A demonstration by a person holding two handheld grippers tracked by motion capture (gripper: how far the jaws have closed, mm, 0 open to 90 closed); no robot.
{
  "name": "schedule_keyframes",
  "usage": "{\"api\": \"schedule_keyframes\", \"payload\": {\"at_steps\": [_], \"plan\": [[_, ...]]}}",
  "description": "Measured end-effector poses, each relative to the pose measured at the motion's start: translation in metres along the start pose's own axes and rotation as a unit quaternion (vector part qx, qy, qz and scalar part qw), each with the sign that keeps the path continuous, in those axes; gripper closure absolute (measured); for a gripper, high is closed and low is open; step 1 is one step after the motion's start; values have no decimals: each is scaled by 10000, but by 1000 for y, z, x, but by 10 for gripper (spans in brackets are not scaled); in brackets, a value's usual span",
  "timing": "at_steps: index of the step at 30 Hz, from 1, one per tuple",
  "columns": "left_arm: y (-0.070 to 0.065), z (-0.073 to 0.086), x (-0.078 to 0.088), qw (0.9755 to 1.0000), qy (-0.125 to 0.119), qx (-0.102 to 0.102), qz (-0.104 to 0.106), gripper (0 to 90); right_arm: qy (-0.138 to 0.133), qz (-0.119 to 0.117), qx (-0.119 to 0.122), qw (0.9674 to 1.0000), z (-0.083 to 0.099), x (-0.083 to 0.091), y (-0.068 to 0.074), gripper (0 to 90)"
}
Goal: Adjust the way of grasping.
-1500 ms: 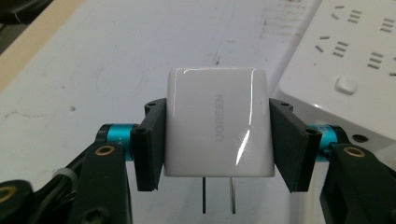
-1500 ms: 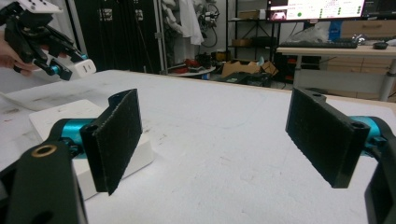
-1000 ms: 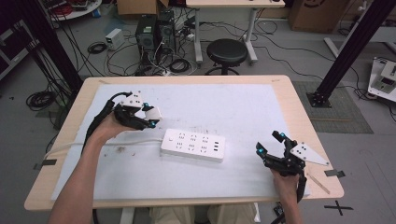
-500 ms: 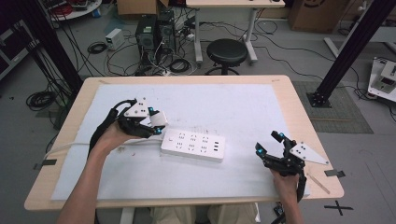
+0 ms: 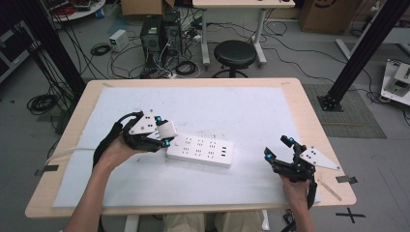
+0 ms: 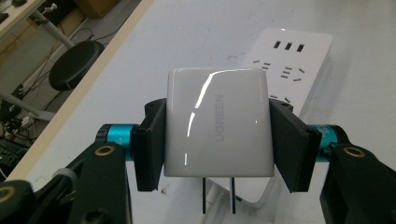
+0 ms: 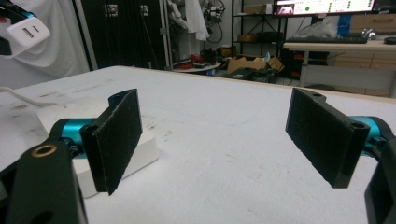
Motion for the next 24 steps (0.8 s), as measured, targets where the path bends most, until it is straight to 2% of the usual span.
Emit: {"api": "schedule_keyframes", "payload": {"at_steps": [1, 4, 5, 7, 8, 11, 12, 14, 16, 17, 18, 19, 21, 22, 23, 24], "plan": [[-5, -3, 1, 10000, -44, -33, -76, 424, -16, 3, 66, 10000, -1, -1, -1, 189], [-11, -6, 2, 9998, -78, -104, -147, 424, 91, -34, 34, 9999, 0, -2, 0, 189], [-15, -9, 1, 9995, -108, -164, -257, 424, 99, -38, 45, 9999, 0, -3, 0, 189], [-18, -10, 1, 9993, -136, -177, -288, 424, 138, -90, -7, 9999, -1, -5, 1, 189], [-22, -13, -1, 9989, -185, -195, -394, 424, 167, -129, -92, 9997, -1, -6, 2, 189], [-25, -16, -4, 9983, -221, -216, -495, 424, 172, -208, -138, 9995, -5, -9, 6, 189], [-30, -19, -7, 9976, -269, -243, -594, 424, 171, -239, -171, 9994, -7, -10, 8, 189], [-33, -22, -10, 9965, -317, -301, -713, 424, 145, -432, -227, 9987, -19, -15, 14, 188], [-33, -22, -10, 9965, -317, -301, -713, 424, 170, -526, -255, 9981, -23, -16, 18, 188], [-40, -24, -15, 9949, -375, -361, -868, 424, 170, -526, -255, 9981, -23, -16, 18, 189], [-42, -25, -16, 9941, -380, -411, -924, 424, 189, -637, -228, 9975, -34, -21, 24, 188], [-44, -26, -18, 9933, -403, -445, -991, 424, 183, -650, -237, 9974, -38, -23, 26, 189], [-44, -26, -18, 9933, -403, -445, -991, 424, 150, -659, -246, 9974, -41, -24, 27, 189], [-51, -30, -22, 9904, -441, -536, -1194, 424, 150, -659, -246, 9974, -41, -24, 27, 189], [-54, -32, -24, 9893, -491, -558, -1259, 424, 138, -874, -438, 9951, -49, -28, 33, 189], [-54, -32, -24, 9893, -491, -558, -1259, 424, 138, -874, -438, 9951, -49, -28, 33, 189]]}}
Point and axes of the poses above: each handheld gripper's, and its own axes: x roughly backward along the jaws, z roughly out of its underside, y roughly to its left, the point moved 7 cm from there along -x, roughly forward along the jaws, and after that the axes turned 4 degrees about y, right-handed, at the moved point
